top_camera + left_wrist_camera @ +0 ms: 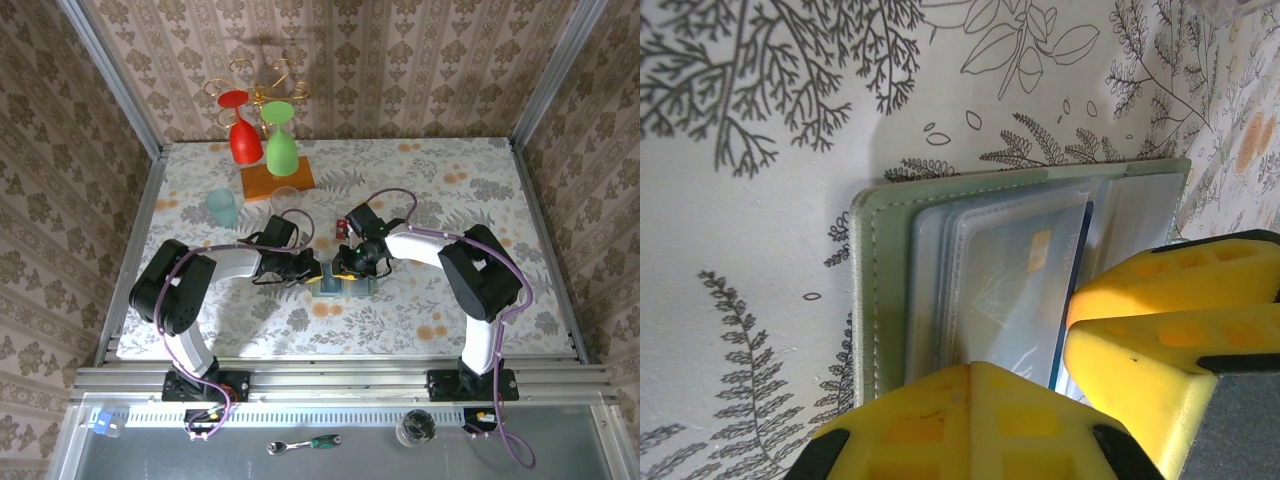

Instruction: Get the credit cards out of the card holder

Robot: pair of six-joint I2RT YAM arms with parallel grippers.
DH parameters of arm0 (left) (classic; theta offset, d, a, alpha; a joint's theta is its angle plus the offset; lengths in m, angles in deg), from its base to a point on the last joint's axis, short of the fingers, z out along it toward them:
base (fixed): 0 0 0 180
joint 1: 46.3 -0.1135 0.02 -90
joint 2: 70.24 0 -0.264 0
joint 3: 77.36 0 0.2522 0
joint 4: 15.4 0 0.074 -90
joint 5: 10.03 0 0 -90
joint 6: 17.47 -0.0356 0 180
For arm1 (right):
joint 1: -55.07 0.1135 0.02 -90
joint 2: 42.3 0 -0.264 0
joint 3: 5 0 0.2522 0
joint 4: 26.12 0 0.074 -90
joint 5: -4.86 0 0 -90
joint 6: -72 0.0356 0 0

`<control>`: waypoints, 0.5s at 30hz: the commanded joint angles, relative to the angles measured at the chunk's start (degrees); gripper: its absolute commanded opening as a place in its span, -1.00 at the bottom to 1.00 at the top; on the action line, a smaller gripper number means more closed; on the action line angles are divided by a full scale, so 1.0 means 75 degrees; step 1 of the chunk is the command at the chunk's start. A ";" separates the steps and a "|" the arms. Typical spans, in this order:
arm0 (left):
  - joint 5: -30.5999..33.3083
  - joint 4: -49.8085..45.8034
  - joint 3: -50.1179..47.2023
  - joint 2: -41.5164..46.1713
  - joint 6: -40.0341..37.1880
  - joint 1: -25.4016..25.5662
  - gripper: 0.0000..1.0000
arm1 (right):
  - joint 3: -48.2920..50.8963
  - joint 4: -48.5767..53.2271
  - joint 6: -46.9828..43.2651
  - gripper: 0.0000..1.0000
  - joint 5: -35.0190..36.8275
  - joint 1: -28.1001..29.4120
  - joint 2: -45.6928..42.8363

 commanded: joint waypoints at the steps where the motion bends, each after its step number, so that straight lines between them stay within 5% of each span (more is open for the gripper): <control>1: 0.0119 -0.0410 -0.0079 -0.0009 -0.0178 -0.0080 -0.92 | -0.0086 0.0558 -0.0191 -0.49 0.0495 0.0013 -0.0165; 15: 0.0071 -0.0307 0.0057 0.0526 -0.0087 -0.0080 -0.76 | 0.0135 0.0074 -0.0007 -0.48 0.0122 0.0016 -0.0629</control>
